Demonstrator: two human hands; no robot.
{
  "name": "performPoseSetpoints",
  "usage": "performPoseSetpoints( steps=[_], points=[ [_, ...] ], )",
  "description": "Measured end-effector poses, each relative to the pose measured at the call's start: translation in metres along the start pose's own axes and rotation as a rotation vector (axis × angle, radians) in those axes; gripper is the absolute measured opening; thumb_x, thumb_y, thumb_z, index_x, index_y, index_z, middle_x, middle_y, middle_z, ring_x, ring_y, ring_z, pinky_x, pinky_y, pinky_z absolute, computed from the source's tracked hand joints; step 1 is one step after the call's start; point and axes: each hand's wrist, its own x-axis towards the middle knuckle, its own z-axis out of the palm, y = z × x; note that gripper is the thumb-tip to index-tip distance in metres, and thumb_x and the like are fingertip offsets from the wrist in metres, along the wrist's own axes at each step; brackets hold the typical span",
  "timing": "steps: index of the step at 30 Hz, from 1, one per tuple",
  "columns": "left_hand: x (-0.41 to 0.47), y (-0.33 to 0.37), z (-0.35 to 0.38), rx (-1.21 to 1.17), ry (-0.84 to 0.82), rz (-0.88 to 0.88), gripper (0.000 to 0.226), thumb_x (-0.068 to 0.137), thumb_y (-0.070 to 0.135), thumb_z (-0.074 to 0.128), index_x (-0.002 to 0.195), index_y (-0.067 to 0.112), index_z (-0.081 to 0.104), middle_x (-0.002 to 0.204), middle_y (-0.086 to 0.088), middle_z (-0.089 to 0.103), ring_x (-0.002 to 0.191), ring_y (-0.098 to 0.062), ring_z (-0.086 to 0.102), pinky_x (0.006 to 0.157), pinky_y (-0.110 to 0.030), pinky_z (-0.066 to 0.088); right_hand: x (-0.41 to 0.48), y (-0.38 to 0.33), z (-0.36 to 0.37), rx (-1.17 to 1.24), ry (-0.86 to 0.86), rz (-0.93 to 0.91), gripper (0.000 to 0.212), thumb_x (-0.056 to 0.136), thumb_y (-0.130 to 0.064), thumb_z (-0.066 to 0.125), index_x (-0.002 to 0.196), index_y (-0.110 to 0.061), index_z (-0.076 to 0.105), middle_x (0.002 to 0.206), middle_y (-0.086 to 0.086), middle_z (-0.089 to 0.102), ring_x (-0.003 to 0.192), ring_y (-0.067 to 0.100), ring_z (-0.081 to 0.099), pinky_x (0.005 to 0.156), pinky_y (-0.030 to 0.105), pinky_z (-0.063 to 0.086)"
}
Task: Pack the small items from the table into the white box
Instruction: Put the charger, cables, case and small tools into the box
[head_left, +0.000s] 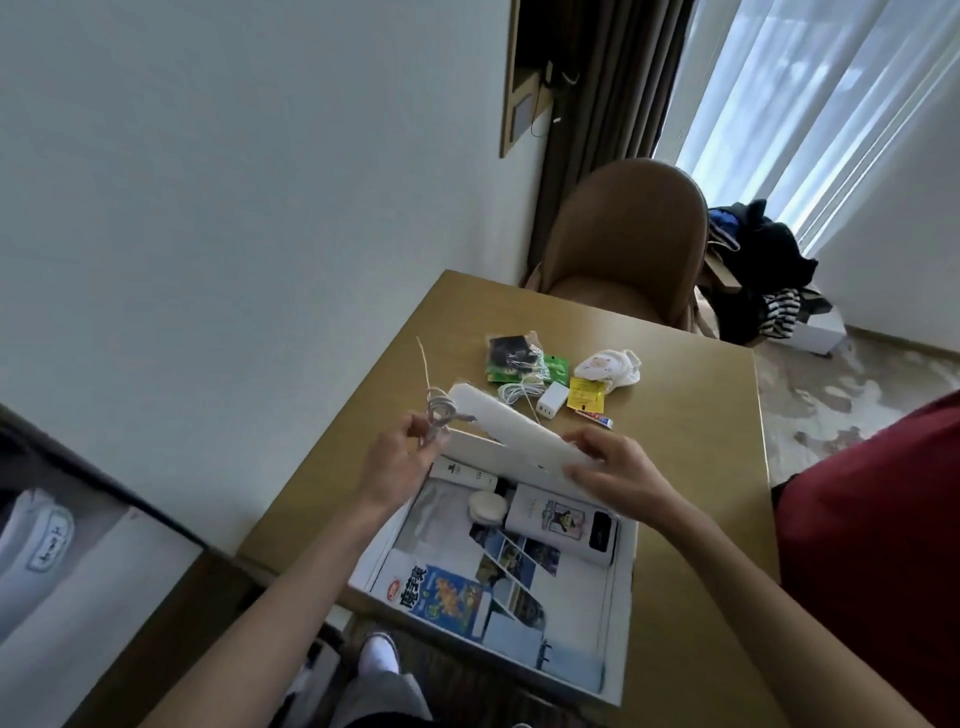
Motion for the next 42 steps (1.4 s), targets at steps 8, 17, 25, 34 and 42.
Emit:
performPoseSetpoints(
  steps=[8, 17, 25, 34, 42],
  points=[
    [-0.021, -0.023, -0.01, 0.145, -0.265, 0.03, 0.015, 0.088, 0.033, 0.064, 0.079, 0.033, 0.052, 0.079, 0.008, 0.059, 0.07, 0.0, 0.057, 0.055, -0.013, 0.044, -0.004, 0.017, 0.045, -0.238, -0.063, 0.277, 0.014, 0.08, -0.025, 0.06, 0.091, -0.034, 0.058, 0.087, -0.007, 0.064, 0.073, 0.007, 0.061, 0.055, 0.023, 0.048],
    [-0.002, -0.026, -0.009, 0.305, -0.465, 0.22, 0.014, 0.09, 0.03, 0.062, 0.089, 0.018, 0.055, 0.085, 0.001, 0.06, 0.067, -0.013, 0.057, 0.052, -0.017, 0.046, -0.021, 0.037, 0.091, -0.874, 0.36, 0.018, 0.039, 0.077, -0.005, 0.072, 0.114, -0.011, 0.062, 0.115, 0.009, 0.06, 0.101, 0.024, 0.06, 0.084, 0.039, 0.055],
    [0.006, -0.028, 0.002, 0.304, -0.564, 0.329, 0.012, 0.087, 0.02, 0.066, 0.084, 0.017, 0.055, 0.08, 0.005, 0.056, 0.058, -0.006, 0.051, 0.052, -0.012, 0.045, -0.023, 0.038, 0.092, -0.959, 0.129, 0.074, 0.034, 0.092, -0.019, 0.057, 0.126, -0.021, 0.058, 0.123, 0.004, 0.054, 0.11, 0.022, 0.051, 0.086, 0.036, 0.048],
    [-0.005, -0.026, 0.002, 0.554, -0.461, 0.791, 0.007, 0.091, 0.023, 0.059, 0.093, 0.017, 0.056, 0.091, 0.006, 0.056, 0.073, -0.006, 0.05, 0.061, -0.013, 0.04, -0.018, -0.024, 0.092, 0.232, 0.034, 0.319, 0.033, 0.094, -0.045, 0.053, 0.119, -0.024, 0.06, 0.107, 0.0, 0.068, 0.088, 0.008, 0.069, 0.071, 0.026, 0.057],
    [-0.006, -0.041, -0.003, 0.837, -0.552, 0.92, 0.023, 0.088, 0.033, 0.062, 0.106, 0.019, 0.06, 0.113, 0.001, 0.058, 0.105, -0.015, 0.051, 0.09, -0.029, 0.045, -0.01, -0.018, 0.133, -0.01, -0.079, 0.252, 0.012, 0.093, -0.024, 0.061, 0.102, -0.017, 0.066, 0.09, -0.002, 0.067, 0.081, 0.009, 0.065, 0.072, 0.024, 0.053]
  ],
)
